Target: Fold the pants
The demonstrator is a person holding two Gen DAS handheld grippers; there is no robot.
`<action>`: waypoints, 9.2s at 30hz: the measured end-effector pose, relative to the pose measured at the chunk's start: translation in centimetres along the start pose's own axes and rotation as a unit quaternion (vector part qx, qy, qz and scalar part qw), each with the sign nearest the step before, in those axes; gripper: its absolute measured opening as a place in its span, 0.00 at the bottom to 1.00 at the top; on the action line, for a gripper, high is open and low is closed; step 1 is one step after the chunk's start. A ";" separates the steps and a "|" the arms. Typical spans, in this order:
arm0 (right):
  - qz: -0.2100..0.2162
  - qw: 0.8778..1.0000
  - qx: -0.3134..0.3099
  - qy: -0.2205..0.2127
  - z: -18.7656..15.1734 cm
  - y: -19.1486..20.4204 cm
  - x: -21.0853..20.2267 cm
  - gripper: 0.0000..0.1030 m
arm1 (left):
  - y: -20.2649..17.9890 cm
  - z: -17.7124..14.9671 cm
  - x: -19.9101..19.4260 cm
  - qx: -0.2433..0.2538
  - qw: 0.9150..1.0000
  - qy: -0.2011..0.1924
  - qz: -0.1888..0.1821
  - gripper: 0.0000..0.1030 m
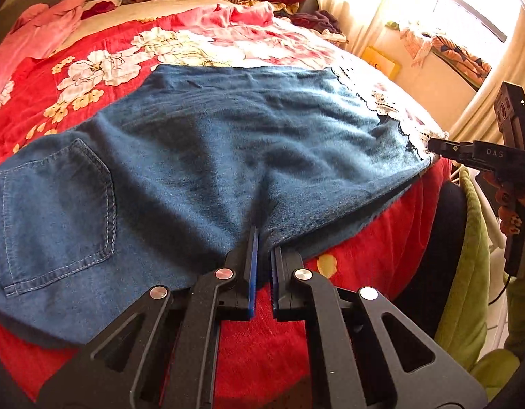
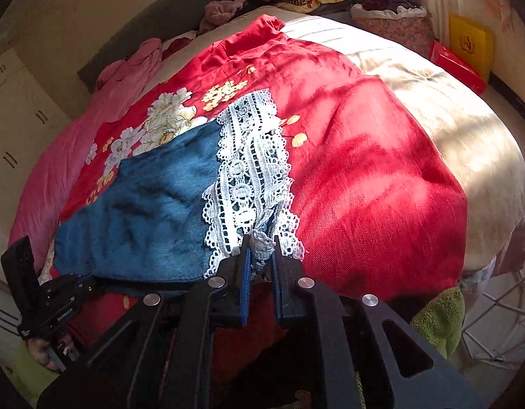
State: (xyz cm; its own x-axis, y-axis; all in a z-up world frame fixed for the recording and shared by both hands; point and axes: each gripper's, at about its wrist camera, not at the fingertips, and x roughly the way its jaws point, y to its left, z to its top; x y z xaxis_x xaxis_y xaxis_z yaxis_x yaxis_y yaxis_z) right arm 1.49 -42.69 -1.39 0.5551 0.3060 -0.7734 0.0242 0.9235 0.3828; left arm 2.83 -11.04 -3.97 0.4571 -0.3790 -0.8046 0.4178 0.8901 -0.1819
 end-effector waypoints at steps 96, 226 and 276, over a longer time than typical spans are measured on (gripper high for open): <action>0.037 0.999 0.002 0.022 13.2 -0.9 11.6 0.45 | 10.4 11.6 0.8 -0.122 0.989 -0.040 0.066 0.86; -0.066 0.990 -0.096 -0.082 0.7 3.9 -1.5 0.96 | -1.7 4.4 -4.2 -0.009 0.992 -0.033 0.120 0.91; -0.035 0.998 -0.008 -0.042 1.9 0.3 4.4 0.96 | -6.2 20.2 13.9 0.136 0.989 0.020 0.058 0.90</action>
State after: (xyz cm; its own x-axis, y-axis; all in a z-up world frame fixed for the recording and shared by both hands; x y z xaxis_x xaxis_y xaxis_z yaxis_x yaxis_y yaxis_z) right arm 5.54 -41.53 -3.71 0.6204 0.2213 -0.7524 0.0523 0.9455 0.3213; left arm 22.42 -26.94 -2.61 0.4855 -0.2629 -0.8338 0.5622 0.8243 0.0675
